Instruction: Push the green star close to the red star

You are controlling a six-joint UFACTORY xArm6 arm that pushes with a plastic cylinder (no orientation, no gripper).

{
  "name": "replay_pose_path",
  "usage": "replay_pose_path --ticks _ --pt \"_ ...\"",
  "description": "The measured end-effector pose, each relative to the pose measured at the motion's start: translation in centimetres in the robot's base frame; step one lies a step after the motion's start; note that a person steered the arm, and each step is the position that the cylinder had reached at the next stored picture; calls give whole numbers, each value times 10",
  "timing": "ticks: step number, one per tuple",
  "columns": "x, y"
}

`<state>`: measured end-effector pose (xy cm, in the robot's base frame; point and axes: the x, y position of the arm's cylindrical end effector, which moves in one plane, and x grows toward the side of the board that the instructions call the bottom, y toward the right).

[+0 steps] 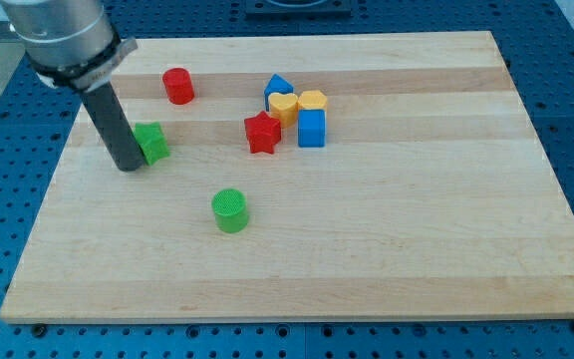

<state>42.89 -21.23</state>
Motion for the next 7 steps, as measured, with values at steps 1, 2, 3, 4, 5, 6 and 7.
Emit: replay_pose_path --ticks 1,2,3,4,5,6,7 --pt "10 -8" --pt "6 -28" --pt "-41 -4" --pt "-72 40" --pt "-71 23" --pt "-58 -22" --pt "-33 -44"
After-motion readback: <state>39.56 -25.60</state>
